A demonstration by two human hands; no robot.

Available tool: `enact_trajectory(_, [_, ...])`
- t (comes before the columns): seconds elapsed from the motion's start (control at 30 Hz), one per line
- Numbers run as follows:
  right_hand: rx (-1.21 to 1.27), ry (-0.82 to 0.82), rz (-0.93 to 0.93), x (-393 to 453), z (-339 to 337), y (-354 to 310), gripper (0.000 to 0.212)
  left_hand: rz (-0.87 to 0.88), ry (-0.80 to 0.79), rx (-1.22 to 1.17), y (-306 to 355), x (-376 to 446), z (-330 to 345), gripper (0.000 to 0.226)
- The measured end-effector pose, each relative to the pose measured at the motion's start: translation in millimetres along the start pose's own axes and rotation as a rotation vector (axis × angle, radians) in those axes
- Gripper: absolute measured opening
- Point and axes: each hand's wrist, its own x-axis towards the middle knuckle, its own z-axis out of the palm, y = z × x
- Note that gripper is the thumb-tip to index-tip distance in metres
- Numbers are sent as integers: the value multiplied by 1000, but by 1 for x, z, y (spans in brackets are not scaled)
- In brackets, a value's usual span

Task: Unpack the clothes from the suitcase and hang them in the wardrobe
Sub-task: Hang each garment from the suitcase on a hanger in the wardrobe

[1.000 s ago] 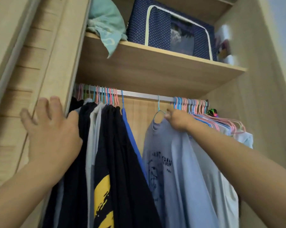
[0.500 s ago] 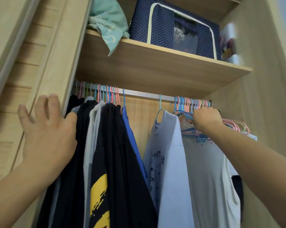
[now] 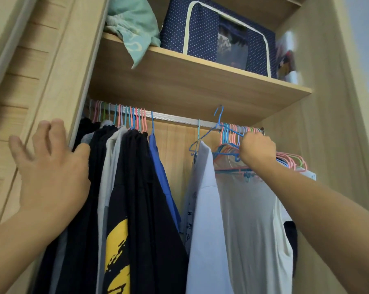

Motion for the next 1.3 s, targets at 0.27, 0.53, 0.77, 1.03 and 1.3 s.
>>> enact_trajectory(0.27, [123,106,84,-94,-21,130,17,163,33,-795,172,-58,-49,31])
enact_trajectory(0.53, [237,-280,82,-180,-52,261,26,-287,-662,-1188,367,-97,-20,53])
enact_trajectory(0.77, [708,-684,150,-185,-27,196,31,-479,-724,-1084,331,-124,-20,20])
enact_trajectory(1.03, [1326,-590,409,-257,113,70,20,-478,-877,-1188,237,-137,-21,27])
enact_trajectory(1.3, [1648,-392,452,-293,97,63,26,-534,-944,-1303,245,-211,7,33])
